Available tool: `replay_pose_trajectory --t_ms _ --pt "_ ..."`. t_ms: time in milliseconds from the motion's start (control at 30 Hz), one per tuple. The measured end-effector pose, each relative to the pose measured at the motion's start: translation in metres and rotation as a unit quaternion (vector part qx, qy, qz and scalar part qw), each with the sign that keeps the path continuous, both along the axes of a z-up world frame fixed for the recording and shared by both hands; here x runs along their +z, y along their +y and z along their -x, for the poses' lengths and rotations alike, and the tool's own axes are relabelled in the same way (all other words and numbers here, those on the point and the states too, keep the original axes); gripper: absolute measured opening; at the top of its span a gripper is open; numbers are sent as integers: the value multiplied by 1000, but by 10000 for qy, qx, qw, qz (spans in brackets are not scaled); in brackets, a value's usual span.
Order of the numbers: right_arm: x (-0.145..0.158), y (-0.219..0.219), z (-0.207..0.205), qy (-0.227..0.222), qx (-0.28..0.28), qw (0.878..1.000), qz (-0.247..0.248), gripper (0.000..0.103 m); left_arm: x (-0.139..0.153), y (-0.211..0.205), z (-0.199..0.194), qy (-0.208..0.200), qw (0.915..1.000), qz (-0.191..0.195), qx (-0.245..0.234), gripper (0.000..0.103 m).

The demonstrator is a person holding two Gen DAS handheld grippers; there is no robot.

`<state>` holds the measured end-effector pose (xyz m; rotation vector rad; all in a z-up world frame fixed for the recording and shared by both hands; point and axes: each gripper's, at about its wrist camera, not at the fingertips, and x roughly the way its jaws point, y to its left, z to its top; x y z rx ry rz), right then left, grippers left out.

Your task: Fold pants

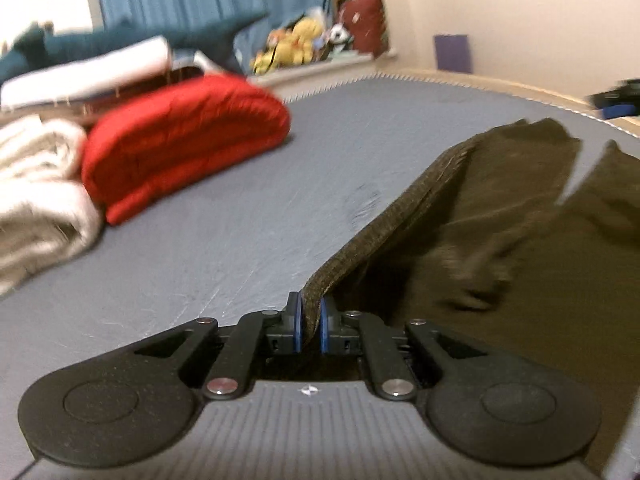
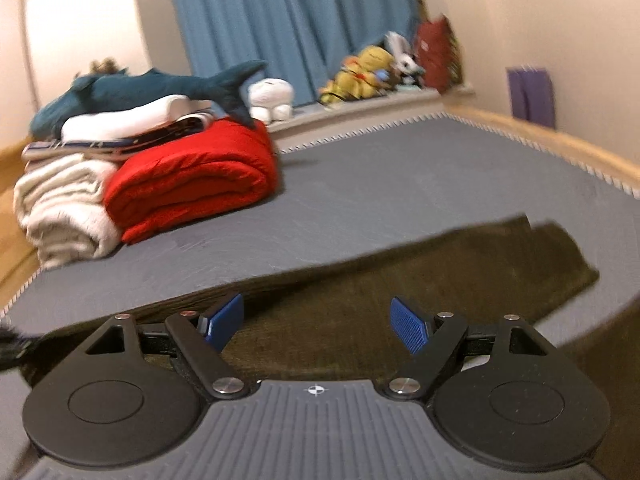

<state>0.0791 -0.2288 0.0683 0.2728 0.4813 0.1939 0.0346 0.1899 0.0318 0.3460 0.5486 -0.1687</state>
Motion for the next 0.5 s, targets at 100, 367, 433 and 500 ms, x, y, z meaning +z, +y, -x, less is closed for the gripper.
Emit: replay_pose_trajectory --t_ms 100,367,433,500 --pt "-10 -12 -1 146 -230 9995 -157 80 15 -24 65 -174 9996 -178 -136 9" --pt "-33 -76 -13 664 -1286 9811 -1284 80 -41 -35 166 908 9925 -248 -777 13" --pt "-43 -97 -18 816 -1564 9715 -1586 80 -47 -45 170 816 9899 -820 -820 13" --pt "-54 -116 -23 972 -1807 9619 -1805 80 -23 -39 168 477 9951 -106 -865 14"
